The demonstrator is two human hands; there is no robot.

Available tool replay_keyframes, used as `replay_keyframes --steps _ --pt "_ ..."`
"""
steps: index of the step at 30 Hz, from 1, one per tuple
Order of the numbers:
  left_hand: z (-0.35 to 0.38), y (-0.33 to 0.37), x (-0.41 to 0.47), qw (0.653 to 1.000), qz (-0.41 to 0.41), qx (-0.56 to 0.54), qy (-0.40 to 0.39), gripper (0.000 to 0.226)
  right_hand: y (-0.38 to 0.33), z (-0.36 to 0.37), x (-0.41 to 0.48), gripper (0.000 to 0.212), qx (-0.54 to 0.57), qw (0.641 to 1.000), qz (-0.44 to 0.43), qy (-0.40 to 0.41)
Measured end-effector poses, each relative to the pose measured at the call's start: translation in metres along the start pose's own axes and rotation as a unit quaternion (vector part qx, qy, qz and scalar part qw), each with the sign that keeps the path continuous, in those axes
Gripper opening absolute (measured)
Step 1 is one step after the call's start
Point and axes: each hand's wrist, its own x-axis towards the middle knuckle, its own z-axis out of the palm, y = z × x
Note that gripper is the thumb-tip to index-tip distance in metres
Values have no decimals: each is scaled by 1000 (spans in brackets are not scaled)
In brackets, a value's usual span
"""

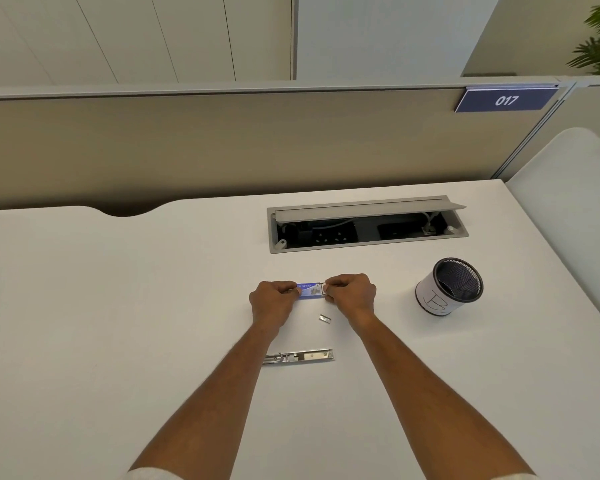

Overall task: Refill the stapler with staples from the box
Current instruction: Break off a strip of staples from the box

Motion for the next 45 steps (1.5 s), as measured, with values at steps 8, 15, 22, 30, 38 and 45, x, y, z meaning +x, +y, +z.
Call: replay_keyframes --steps 8,15,22,30,38,45 --pt "-1 -1 0 1000 3 5 -7 24 -2 5 -3 12 -20 1000 -10 -14" --pt "0 -1 -1 1000 11 17 -9 25 -4 6 -4 16 -53 998 -25 -25" --pt "-1 0 -2 1000 9 11 -10 24 -3 5 -6 18 -65 997 -43 -22" --pt "-16 -2 -4 997 -43 -63 -15 14 -2 -8 -16 21 -29 999 -10 -16" --pt "-57 -12 -22 992 -23 -120 5 13 -1 -28 -44 16 3 999 -40 -32" --pt "-90 -31 -63 994 -3 -109 9 11 14 -35 -85 11 -59 990 -112 -55"
